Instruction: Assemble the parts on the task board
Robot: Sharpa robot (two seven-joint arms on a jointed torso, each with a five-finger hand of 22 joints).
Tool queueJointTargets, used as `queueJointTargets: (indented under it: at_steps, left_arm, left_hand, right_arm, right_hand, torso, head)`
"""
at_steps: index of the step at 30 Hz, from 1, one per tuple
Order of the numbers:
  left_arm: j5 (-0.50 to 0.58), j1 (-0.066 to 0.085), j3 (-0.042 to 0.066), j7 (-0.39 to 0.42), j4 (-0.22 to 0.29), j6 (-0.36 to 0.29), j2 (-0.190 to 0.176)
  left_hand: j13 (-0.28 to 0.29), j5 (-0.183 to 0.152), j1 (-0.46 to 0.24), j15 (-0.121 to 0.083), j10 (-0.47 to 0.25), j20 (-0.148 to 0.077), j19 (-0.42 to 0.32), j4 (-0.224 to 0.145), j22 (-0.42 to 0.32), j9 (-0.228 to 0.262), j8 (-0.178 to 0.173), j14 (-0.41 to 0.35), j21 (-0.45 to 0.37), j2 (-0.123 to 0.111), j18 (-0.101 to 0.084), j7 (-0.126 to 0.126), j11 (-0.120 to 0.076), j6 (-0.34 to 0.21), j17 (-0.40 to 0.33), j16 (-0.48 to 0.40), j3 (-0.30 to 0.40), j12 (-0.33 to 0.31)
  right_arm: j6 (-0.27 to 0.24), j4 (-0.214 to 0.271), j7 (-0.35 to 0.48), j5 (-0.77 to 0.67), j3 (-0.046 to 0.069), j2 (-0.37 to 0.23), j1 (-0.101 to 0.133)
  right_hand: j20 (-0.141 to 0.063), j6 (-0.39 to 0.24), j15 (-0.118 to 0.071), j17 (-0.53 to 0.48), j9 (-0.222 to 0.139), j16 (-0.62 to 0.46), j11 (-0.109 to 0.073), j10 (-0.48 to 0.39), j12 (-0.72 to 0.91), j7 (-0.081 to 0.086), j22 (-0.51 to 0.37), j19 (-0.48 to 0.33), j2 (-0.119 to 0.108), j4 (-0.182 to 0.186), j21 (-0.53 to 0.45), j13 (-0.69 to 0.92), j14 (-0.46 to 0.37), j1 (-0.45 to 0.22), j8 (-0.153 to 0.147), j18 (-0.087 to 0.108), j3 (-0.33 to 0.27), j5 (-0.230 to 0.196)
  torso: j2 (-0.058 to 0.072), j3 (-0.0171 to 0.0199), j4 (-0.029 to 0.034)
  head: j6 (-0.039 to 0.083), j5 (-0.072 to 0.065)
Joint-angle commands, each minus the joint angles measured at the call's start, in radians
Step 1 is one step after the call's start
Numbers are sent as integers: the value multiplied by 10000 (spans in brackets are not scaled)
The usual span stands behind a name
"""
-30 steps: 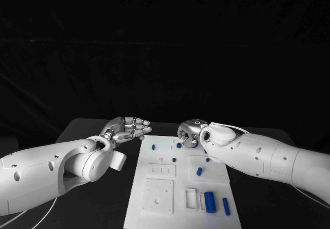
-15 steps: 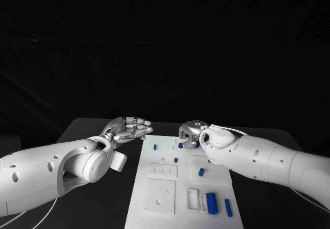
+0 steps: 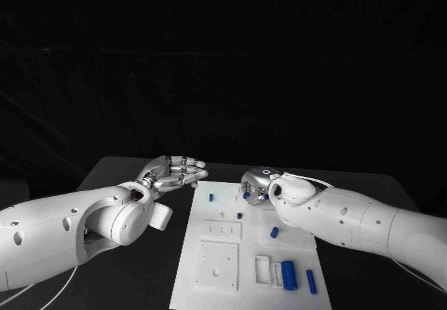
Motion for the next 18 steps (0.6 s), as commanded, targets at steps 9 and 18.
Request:
queueJointTargets:
  at_steps: [9, 18]
  left_arm:
    - [-100, 24, 6, 111, 41, 116, 12]
    - [-99, 25, 6, 110, 51, 120, 10]
  left_hand:
    - [16, 45, -76, 27, 19, -97, -52, 15, -17, 16, -58, 58, -39, -39, -101, 4, 67, 63, -27, -64, -14, -79]
    - [22, 45, -86, 28, 21, -105, -50, 15, -21, 19, -62, 65, -40, -32, -109, 5, 67, 64, -35, -74, -12, -87]
  right_arm:
    - [-30, -51, -49, -85, 7, 26, 4]
    - [29, -26, -52, -73, 7, 33, 4]
  right_hand:
    - [7, 158, -82, -66, -39, 92, -60, 234, -43, -26, 167, 50, 146, 37, -16, -67, 15, -45, -20, 131, 162, -146]
    - [-13, 319, -176, -130, -47, 143, -160, 594, 60, -86, 168, 105, 226, 63, -3, -57, 56, -112, 30, 131, 314, -268]
  torso:
    - [121, -22, 20]
    - [145, -23, 26]
  head:
    - [-8, -21]
    - [-22, -35]
